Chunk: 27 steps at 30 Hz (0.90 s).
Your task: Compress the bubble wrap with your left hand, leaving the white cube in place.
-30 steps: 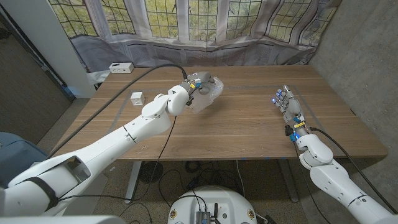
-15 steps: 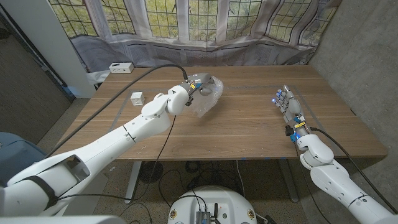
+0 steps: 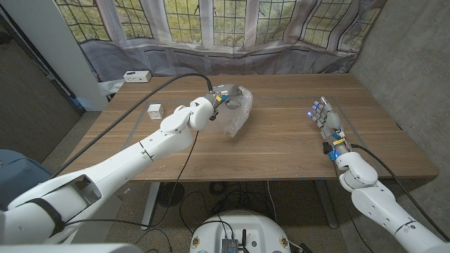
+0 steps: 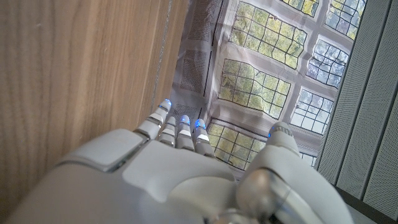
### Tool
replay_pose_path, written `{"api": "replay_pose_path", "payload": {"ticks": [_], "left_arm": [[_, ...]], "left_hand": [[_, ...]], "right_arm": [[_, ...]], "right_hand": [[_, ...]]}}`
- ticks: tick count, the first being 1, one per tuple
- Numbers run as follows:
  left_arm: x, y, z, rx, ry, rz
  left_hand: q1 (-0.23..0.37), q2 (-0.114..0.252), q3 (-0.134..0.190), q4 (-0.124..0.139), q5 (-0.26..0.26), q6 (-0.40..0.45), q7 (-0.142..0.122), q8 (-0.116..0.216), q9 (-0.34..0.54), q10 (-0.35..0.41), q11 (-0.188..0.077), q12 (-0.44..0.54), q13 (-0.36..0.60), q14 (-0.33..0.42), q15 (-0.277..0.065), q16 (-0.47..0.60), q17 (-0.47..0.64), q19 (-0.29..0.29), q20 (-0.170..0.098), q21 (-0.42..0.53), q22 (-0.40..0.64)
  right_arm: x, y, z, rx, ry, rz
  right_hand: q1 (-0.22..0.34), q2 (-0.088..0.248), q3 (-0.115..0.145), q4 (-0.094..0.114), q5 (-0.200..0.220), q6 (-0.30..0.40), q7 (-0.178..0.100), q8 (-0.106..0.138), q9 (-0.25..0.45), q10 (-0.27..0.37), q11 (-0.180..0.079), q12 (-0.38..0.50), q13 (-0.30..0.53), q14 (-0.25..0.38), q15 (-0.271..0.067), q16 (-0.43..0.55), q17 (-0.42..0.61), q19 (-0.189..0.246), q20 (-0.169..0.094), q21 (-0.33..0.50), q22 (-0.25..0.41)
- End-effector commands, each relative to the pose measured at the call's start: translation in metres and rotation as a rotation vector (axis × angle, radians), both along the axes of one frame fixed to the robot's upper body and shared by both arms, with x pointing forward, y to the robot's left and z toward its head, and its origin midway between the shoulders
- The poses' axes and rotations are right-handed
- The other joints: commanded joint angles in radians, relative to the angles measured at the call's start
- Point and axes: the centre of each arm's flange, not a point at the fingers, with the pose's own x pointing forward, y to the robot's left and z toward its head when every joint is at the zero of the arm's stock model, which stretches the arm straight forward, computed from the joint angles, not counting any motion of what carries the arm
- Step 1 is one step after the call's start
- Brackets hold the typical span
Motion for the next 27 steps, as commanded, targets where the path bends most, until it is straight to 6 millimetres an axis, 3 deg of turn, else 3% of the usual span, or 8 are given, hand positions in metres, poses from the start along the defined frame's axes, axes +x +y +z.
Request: {"api": "replay_pose_path", "payload": {"ticks": [1,12,27], "left_arm": [[0.007,-0.001,-0.010,0.019,0.022,0.026],[0.024,0.001,-0.029,0.029,0.017,0.063],[0.029,-0.002,-0.045,0.030,0.032,0.030]], "left_hand": [[-0.008,-0.002,-0.001,0.004,-0.002,-0.003,0.001,0.001,0.001,-0.002,-0.004,0.001,0.000,-0.005,-0.003,0.005,0.001,-0.003,0.003,-0.003,0.004],[-0.015,-0.001,0.003,-0.002,0.000,-0.002,-0.007,0.006,-0.003,-0.001,-0.012,0.005,-0.004,0.004,-0.010,0.012,-0.001,-0.011,0.005,-0.012,0.004],[-0.038,-0.008,-0.001,-0.007,-0.001,-0.014,-0.015,0.007,-0.010,-0.017,-0.017,0.005,-0.007,-0.019,-0.010,0.007,-0.003,-0.026,-0.005,-0.028,0.004]], "right_arm": [[0.000,-0.001,-0.003,-0.001,0.008,0.000],[-0.003,-0.002,-0.006,0.003,0.011,-0.007],[-0.004,0.001,-0.007,-0.010,0.017,0.000]], "right_hand": [[0.009,-0.002,0.007,0.003,-0.003,0.012,0.001,0.000,0.006,0.005,0.004,-0.002,0.003,0.008,0.004,-0.001,0.002,0.006,0.002,0.003,0.004],[0.010,-0.002,0.008,0.002,-0.003,0.012,0.002,0.000,0.006,0.005,0.004,-0.002,0.003,0.009,0.003,-0.001,0.002,0.007,0.002,0.004,0.004],[0.010,-0.002,0.008,0.002,-0.003,0.012,0.001,0.000,0.006,0.006,0.005,-0.002,0.004,0.009,0.004,-0.001,0.002,0.006,0.002,0.003,0.004]]}}
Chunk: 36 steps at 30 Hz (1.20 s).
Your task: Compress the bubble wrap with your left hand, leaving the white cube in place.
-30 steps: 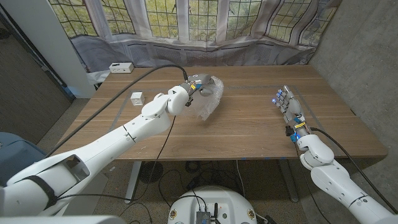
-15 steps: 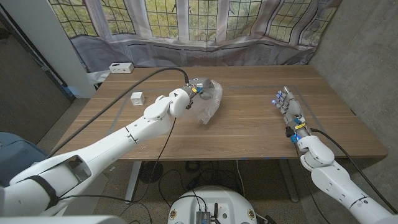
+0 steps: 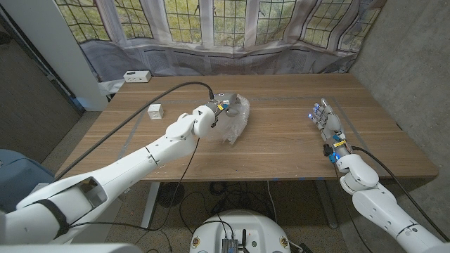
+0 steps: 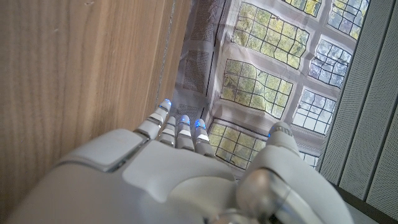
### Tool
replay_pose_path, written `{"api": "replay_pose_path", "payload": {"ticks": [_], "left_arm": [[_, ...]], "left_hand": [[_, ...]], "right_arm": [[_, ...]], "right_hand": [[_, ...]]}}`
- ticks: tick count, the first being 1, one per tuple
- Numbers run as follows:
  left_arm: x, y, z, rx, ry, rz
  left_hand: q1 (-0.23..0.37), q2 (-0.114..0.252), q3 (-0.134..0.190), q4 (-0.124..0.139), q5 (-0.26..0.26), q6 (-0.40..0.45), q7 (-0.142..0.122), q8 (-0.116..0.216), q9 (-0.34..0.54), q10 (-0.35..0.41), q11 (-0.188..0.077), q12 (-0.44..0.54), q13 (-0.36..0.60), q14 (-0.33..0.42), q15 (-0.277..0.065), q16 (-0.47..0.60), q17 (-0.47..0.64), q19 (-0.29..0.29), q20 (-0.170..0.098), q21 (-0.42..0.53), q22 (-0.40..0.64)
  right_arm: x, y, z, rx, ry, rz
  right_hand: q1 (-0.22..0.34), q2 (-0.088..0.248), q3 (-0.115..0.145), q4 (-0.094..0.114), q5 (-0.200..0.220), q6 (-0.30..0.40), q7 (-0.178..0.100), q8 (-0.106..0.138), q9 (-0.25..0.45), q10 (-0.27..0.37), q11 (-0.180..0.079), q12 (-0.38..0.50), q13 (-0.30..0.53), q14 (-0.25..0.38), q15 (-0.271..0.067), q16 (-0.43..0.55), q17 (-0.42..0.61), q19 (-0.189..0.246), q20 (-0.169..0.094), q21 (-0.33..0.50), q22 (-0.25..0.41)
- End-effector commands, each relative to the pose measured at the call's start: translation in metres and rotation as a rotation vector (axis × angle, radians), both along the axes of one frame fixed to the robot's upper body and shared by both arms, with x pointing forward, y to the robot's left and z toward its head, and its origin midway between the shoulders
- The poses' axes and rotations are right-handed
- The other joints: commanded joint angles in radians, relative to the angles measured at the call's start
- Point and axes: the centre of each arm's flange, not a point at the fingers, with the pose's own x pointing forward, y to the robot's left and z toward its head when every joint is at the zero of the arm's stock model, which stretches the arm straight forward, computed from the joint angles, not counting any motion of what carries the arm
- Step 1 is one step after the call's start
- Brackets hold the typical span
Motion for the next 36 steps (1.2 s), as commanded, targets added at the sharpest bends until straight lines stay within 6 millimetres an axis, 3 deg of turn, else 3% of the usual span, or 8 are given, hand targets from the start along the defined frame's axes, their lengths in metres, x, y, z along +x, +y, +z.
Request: {"api": "replay_pose_path", "payload": {"ticks": [1,6,14,18,20,27,31,36], "left_arm": [[0.006,-0.003,-0.014,0.007,0.021,-0.017],[0.009,-0.002,-0.018,0.017,0.030,-0.008],[0.013,0.000,-0.019,0.053,0.038,0.008],[0.014,-0.001,-0.018,0.077,0.040,0.016],[0.015,-0.001,-0.017,0.098,0.047,0.021],[0.015,0.000,-0.016,0.144,0.047,0.040],[0.013,0.004,-0.013,0.142,0.035,0.041],[0.008,0.010,-0.009,0.107,0.018,0.022]], "left_hand": [[-0.021,-0.002,0.000,-0.006,-0.001,-0.008,-0.007,0.002,-0.001,-0.012,0.000,0.000,0.001,-0.017,0.007,-0.003,0.000,-0.005,-0.003,-0.008,0.002],[-0.040,-0.004,-0.007,-0.006,-0.003,-0.026,-0.014,-0.001,-0.006,-0.044,0.000,-0.007,-0.002,-0.054,0.013,-0.008,0.002,-0.038,0.004,-0.028,0.002],[-0.111,-0.015,-0.047,-0.002,-0.013,-0.139,-0.029,-0.013,-0.020,-0.193,0.021,-0.023,-0.021,-0.213,0.050,-0.021,0.002,-0.157,0.019,-0.101,0.004],[-0.140,-0.013,-0.063,-0.002,-0.015,-0.211,-0.043,-0.015,-0.027,-0.270,0.027,-0.022,-0.031,-0.287,0.068,-0.020,-0.001,-0.225,0.044,-0.142,0.005],[-0.150,-0.018,-0.070,-0.002,-0.017,-0.223,-0.048,-0.013,-0.028,-0.281,0.024,-0.019,-0.034,-0.301,0.069,-0.020,-0.003,-0.246,0.069,-0.155,0.005],[-0.186,-0.018,-0.088,0.003,-0.022,-0.289,-0.059,-0.015,-0.035,-0.347,0.023,-0.019,-0.043,-0.370,0.084,-0.021,-0.007,-0.315,0.104,-0.196,0.007],[-0.198,-0.018,-0.095,0.003,-0.023,-0.314,-0.064,-0.014,-0.037,-0.375,0.020,-0.019,-0.048,-0.401,0.090,-0.022,-0.010,-0.338,0.114,-0.212,0.008],[-0.242,-0.020,-0.114,0.014,-0.029,-0.408,-0.066,-0.021,-0.044,-0.436,0.032,-0.017,-0.057,-0.439,0.098,-0.016,-0.011,-0.362,0.128,-0.236,0.009]], "right_arm": [[0.000,0.002,-0.001,-0.009,0.007,0.003],[0.000,0.002,-0.001,-0.006,0.012,0.001],[0.002,0.003,0.002,-0.015,0.015,0.002],[0.003,0.003,0.003,-0.009,0.016,0.001],[0.004,0.004,0.002,-0.010,0.015,0.002],[0.007,0.005,0.000,-0.007,0.020,0.005],[0.010,0.006,0.001,-0.001,0.024,0.006],[0.011,0.008,0.002,-0.005,0.020,0.007]], "right_hand": [[0.010,-0.002,0.008,0.002,-0.003,0.012,0.001,0.000,0.006,0.006,0.005,-0.002,0.004,0.009,0.004,-0.001,0.002,0.006,0.002,0.003,0.004],[0.010,-0.001,0.008,0.002,-0.003,0.012,0.001,0.000,0.006,0.006,0.005,-0.002,0.004,0.009,0.004,-0.001,0.002,0.006,0.002,0.003,0.004],[0.010,-0.002,0.008,0.002,-0.003,0.011,0.000,0.000,0.006,0.006,0.005,-0.002,0.004,0.009,0.004,-0.002,0.002,0.006,0.002,0.003,0.004],[0.010,-0.002,0.008,0.002,-0.003,0.011,0.000,0.000,0.006,0.006,0.005,-0.003,0.004,0.009,0.005,-0.001,0.002,0.006,0.002,0.003,0.004],[0.009,-0.002,0.008,0.003,-0.003,0.011,0.000,0.000,0.006,0.006,0.005,-0.003,0.004,0.009,0.004,-0.001,0.002,0.006,0.003,0.003,0.004],[0.010,-0.002,0.008,0.003,-0.003,0.012,-0.003,0.000,0.006,0.006,0.005,-0.003,0.004,0.009,0.004,-0.001,0.002,0.006,0.003,0.003,0.004],[0.010,-0.002,0.009,0.003,-0.003,0.011,-0.003,0.000,0.006,0.006,0.005,-0.003,0.004,0.010,0.005,-0.001,0.002,0.006,0.003,0.003,0.004],[0.011,-0.001,0.009,0.002,-0.003,0.012,-0.004,0.000,0.006,0.005,0.003,-0.003,0.004,0.009,0.005,-0.001,0.002,0.006,0.003,0.003,0.004]]}}
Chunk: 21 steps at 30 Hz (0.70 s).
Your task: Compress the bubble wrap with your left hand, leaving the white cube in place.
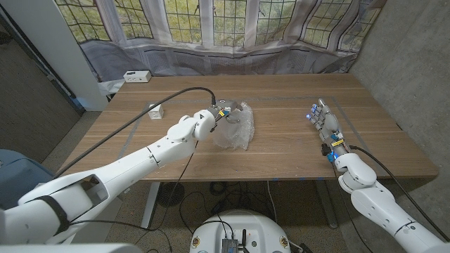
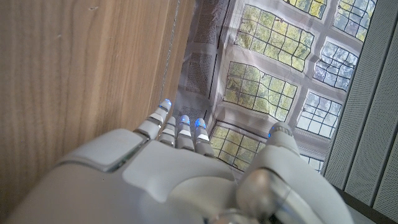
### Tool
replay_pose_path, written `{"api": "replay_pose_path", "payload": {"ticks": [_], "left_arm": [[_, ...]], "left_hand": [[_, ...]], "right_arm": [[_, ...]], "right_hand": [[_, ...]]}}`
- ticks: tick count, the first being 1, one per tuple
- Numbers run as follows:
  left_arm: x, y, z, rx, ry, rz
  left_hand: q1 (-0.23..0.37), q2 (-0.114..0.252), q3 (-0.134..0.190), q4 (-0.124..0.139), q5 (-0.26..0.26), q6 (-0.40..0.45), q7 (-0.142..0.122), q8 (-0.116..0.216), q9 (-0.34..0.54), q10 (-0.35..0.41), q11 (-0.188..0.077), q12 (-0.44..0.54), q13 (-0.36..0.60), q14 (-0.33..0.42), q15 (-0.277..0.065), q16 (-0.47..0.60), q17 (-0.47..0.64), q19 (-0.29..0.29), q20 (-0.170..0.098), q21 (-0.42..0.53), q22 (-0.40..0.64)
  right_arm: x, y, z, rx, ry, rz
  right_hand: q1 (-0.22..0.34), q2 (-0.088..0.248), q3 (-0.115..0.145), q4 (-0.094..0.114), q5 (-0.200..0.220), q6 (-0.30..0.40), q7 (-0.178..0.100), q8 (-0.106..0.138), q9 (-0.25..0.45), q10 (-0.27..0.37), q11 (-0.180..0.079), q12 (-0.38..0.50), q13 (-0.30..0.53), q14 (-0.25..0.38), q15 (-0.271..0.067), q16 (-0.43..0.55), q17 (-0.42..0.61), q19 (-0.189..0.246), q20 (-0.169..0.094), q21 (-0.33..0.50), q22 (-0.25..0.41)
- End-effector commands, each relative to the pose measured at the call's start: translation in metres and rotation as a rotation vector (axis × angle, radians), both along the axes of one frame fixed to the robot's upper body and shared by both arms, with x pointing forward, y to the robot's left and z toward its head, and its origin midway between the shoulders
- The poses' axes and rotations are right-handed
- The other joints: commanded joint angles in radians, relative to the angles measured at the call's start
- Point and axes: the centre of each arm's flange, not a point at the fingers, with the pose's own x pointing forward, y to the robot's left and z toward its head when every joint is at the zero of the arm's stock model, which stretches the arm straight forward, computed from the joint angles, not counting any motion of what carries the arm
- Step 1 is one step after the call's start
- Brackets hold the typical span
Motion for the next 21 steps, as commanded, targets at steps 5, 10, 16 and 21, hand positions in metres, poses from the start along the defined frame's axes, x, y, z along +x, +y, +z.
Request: {"api": "replay_pose_path", "payload": {"ticks": [5,10,16,21], "left_arm": [[-0.009,0.016,0.010,-0.056,-0.018,-0.044],[-0.012,0.021,0.015,-0.095,0.001,-0.082],[-0.015,0.026,0.017,-0.149,0.006,-0.121],[-0.016,0.032,0.016,-0.231,-0.002,-0.175]], "left_hand": [[-0.076,0.000,-0.029,0.020,-0.009,-0.163,-0.011,-0.008,-0.012,-0.068,0.018,0.012,-0.017,-0.035,0.004,0.010,0.004,-0.016,0.012,-0.031,0.005],[-0.128,0.014,-0.043,0.044,-0.009,-0.236,0.001,-0.007,-0.020,-0.089,0.018,0.014,-0.032,-0.050,0.005,0.011,0.005,-0.022,0.016,-0.045,0.006],[-0.161,0.022,-0.052,0.061,-0.011,-0.230,0.013,0.006,-0.023,-0.091,0.023,0.018,-0.040,-0.056,0.009,0.012,0.006,-0.026,0.021,-0.052,0.007],[-0.221,0.030,-0.072,0.093,-0.019,-0.218,0.022,0.017,-0.025,-0.095,0.034,0.021,-0.053,-0.057,0.014,0.016,0.006,-0.030,0.025,-0.063,0.008]], "right_arm": [[0.005,0.004,0.000,0.007,0.004,0.004],[0.005,0.004,-0.002,0.008,0.002,0.000],[0.004,0.005,-0.002,0.008,0.004,-0.002],[0.004,0.006,-0.003,0.004,0.004,-0.004]], "right_hand": [[0.010,-0.001,0.009,0.003,-0.003,0.010,-0.004,0.000,0.006,0.005,0.004,-0.003,0.004,0.009,0.003,-0.001,0.003,0.006,0.003,0.003,0.004],[0.010,-0.002,0.009,0.002,-0.003,0.010,-0.004,0.000,0.006,0.006,0.004,-0.003,0.004,0.009,0.004,-0.002,0.002,0.005,0.003,0.003,0.004],[0.010,-0.002,0.009,0.002,-0.003,0.009,-0.005,0.000,0.006,0.007,0.004,-0.002,0.004,0.009,0.004,-0.002,0.003,0.005,0.003,0.003,0.004],[0.010,-0.002,0.009,0.002,-0.003,0.009,-0.004,0.000,0.006,0.007,0.002,-0.002,0.004,0.009,0.004,-0.001,0.003,0.005,0.002,0.003,0.004]]}}
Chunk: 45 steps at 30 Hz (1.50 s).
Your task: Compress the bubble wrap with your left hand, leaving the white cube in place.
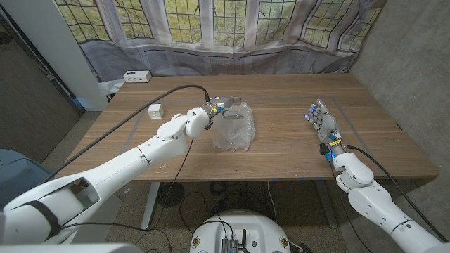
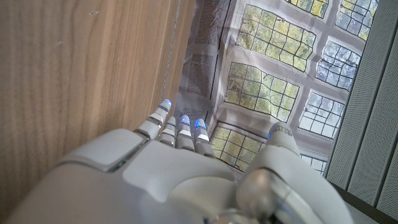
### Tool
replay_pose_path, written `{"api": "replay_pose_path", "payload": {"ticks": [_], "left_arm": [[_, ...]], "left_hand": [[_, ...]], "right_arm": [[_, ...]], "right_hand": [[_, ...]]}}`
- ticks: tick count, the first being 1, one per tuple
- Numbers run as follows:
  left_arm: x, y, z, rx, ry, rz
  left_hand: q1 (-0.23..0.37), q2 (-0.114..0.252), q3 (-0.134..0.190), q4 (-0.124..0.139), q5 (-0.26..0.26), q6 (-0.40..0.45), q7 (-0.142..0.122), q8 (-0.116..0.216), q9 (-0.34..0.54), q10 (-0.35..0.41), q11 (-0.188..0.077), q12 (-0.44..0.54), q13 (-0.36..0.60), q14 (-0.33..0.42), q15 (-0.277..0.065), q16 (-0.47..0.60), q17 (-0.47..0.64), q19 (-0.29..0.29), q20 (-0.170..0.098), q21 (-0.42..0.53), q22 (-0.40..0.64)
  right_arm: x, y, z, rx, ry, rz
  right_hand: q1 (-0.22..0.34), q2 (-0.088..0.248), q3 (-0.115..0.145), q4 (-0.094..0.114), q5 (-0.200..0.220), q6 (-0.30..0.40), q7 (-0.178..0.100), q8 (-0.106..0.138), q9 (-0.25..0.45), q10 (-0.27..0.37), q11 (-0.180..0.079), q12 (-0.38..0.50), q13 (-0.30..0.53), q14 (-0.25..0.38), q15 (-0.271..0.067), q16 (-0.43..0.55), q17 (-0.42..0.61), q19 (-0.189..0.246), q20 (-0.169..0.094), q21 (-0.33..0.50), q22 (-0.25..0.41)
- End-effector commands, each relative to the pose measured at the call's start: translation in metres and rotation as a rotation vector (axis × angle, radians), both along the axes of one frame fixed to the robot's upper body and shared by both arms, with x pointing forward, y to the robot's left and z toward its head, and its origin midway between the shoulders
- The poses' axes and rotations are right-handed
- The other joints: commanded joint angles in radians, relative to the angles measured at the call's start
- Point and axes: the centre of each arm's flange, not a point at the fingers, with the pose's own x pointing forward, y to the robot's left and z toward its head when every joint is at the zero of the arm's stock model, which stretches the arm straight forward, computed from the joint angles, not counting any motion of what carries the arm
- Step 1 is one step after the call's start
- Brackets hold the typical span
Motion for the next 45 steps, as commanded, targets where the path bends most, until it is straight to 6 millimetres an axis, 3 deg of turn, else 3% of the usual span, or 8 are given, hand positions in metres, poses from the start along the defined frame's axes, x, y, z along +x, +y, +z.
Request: {"api": "replay_pose_path", "payload": {"ticks": [1,4,8,10,15,28,35,45], "left_arm": [[-0.005,0.014,0.003,-0.151,-0.006,-0.102],[-0.006,0.018,0.004,-0.192,-0.014,-0.126],[-0.007,0.027,0.005,-0.262,-0.030,-0.166],[-0.007,0.032,0.005,-0.297,-0.031,-0.182],[-0.008,0.045,0.003,-0.389,0.002,-0.243],[-0.010,0.074,0.002,-0.616,0.093,-0.395],[-0.006,0.088,-0.001,-0.751,0.123,-0.455],[0.009,0.103,-0.014,-0.934,0.173,-0.533]], "left_hand": [[-0.037,0.003,-0.009,0.024,-0.005,0.009,0.008,0.011,0.001,-0.002,0.006,0.007,-0.006,-0.002,0.005,0.008,0.003,-0.007,0.003,-0.008,0.003],[-0.079,-0.006,-0.030,0.044,-0.008,0.015,0.004,0.014,-0.001,0.002,0.009,0.011,-0.014,0.001,-0.002,0.010,0.003,-0.003,0.002,-0.012,0.004],[-0.150,-0.030,-0.067,0.074,-0.006,0.014,-0.002,0.012,-0.005,0.005,0.012,0.013,-0.032,-0.006,-0.019,0.008,0.000,-0.003,-0.047,-0.023,0.003],[-0.175,-0.036,-0.079,0.084,-0.004,-0.001,-0.005,0.006,-0.006,-0.001,0.016,0.010,-0.039,-0.010,-0.018,0.006,-0.002,-0.008,-0.063,-0.030,0.002],[-0.246,-0.065,-0.121,0.109,0.006,-0.060,0.021,-0.005,-0.011,-0.043,0.030,-0.001,-0.064,-0.053,-0.011,-0.005,-0.005,-0.044,-0.096,-0.061,0.000],[-0.309,-0.088,-0.160,0.125,0.021,-0.125,0.047,-0.006,-0.015,-0.112,0.039,-0.008,-0.095,-0.126,0.007,-0.011,-0.008,-0.118,-0.089,-0.107,0.000],[-0.323,-0.094,-0.171,0.127,0.026,-0.122,0.064,0.000,-0.016,-0.104,0.039,0.000,-0.104,-0.116,0.006,-0.002,-0.008,-0.114,-0.088,-0.107,0.000],[-0.339,-0.102,-0.183,0.129,0.032,-0.096,0.059,0.010,-0.017,-0.089,0.037,0.008,-0.116,-0.099,0.002,0.005,-0.009,-0.103,-0.080,-0.106,0.000]], "right_arm": [[0.000,0.002,-0.001,-0.001,-0.001,-0.006],[-0.001,0.003,0.000,-0.004,-0.006,-0.008],[-0.002,0.003,0.001,-0.007,-0.011,-0.010],[-0.003,0.003,0.002,-0.010,-0.018,-0.011],[-0.007,0.004,0.006,-0.023,-0.033,-0.018],[-0.010,0.003,0.016,-0.036,-0.053,-0.016],[-0.009,-0.001,0.016,-0.041,-0.048,0.008],[-0.010,-0.002,0.021,-0.051,-0.062,0.014]], "right_hand": [[0.010,-0.002,0.009,0.002,-0.003,0.009,-0.005,0.000,0.001,0.007,0.002,-0.002,0.004,0.009,0.004,-0.002,0.003,0.005,0.003,0.003,0.004],[0.010,-0.002,0.009,0.003,-0.003,0.009,-0.009,0.000,0.001,0.005,-0.003,-0.003,0.004,0.009,0.004,-0.001,0.003,0.005,0.003,0.003,0.004],[0.009,-0.002,0.008,0.003,-0.003,0.009,-0.011,0.000,0.001,0.007,-0.003,-0.003,0.004,0.012,0.001,0.000,0.003,0.008,0.000,0.004,0.004],[0.009,-0.003,0.009,0.003,-0.003,0.009,-0.011,0.000,0.001,0.009,-0.003,-0.002,0.004,0.015,-0.006,0.001,0.003,0.017,-0.016,0.007,0.004],[0.012,-0.004,0.010,0.001,-0.003,0.011,-0.010,0.000,0.001,0.013,-0.006,-0.001,0.003,0.024,-0.020,0.003,0.002,0.033,-0.035,0.012,0.003],[0.012,-0.005,0.010,0.001,-0.003,0.009,-0.006,-0.001,0.000,0.015,-0.008,-0.001,0.003,0.025,-0.023,0.003,0.001,0.037,-0.034,0.012,0.003],[0.011,-0.007,0.009,0.001,-0.003,0.008,-0.001,-0.001,0.000,0.015,-0.007,-0.001,0.002,0.025,-0.023,0.002,0.001,0.038,-0.034,0.012,0.003],[0.005,-0.007,0.008,0.004,-0.004,0.009,0.001,-0.001,0.000,0.015,-0.006,-0.002,0.002,0.024,-0.021,0.002,0.002,0.037,-0.034,0.010,0.003]]}}
